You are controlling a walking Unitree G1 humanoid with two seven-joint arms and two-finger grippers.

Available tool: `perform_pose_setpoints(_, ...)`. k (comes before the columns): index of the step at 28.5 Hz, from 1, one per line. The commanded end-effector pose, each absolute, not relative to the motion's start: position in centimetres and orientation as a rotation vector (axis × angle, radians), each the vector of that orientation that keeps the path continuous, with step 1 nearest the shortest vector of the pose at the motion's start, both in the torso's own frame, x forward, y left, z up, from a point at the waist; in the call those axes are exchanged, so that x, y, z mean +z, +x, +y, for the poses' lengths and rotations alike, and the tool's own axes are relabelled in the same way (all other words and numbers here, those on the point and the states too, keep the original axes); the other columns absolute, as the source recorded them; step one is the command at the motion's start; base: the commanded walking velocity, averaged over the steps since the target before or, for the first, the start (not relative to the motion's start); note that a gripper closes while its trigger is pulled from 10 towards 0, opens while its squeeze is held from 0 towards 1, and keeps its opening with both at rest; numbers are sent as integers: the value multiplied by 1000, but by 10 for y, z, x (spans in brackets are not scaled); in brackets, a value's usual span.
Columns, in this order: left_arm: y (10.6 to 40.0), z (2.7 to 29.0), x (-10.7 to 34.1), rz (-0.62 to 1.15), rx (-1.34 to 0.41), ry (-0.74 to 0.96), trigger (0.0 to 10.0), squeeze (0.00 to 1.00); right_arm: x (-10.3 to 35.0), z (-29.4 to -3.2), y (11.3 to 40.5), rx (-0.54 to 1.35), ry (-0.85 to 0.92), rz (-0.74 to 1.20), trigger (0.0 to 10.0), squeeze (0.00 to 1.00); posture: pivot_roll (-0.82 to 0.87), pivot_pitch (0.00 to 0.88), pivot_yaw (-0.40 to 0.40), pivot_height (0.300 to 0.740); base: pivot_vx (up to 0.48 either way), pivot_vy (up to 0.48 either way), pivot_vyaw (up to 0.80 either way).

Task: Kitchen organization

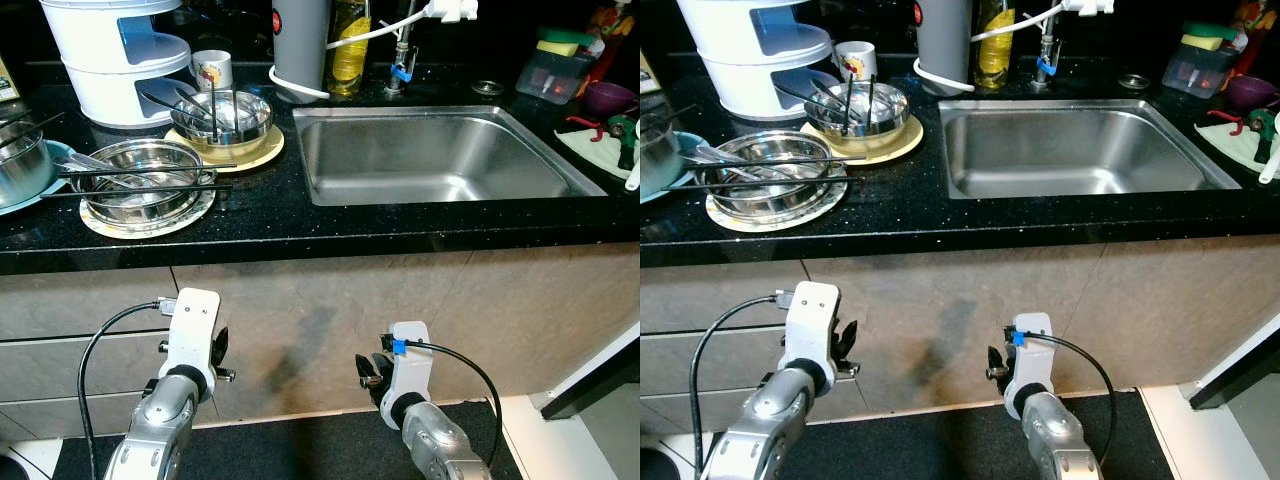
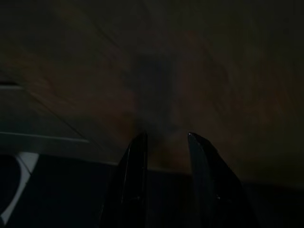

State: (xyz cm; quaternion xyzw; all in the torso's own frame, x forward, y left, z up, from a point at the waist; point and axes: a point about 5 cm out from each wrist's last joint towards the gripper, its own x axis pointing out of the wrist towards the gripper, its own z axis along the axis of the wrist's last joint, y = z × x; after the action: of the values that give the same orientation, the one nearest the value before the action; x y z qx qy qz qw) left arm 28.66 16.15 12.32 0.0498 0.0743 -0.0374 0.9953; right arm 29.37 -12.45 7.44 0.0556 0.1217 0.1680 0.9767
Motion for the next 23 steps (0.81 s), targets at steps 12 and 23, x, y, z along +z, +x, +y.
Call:
perform_pose_setpoints(12, 267, 152, 178, -120, -460, 77, 10000, 0, 190, -117, 287, 821, 570, -154, 10000, 0, -82, 149, -48, 740, 0, 0, 0)
perform_pose_setpoints(23, 279, 167, 211, -286, -261, 180, 10000, 0, 191, -144, 312, 501, 651, -163, 10000, 0, -79, 151, -48, 740, 0, 0, 0)
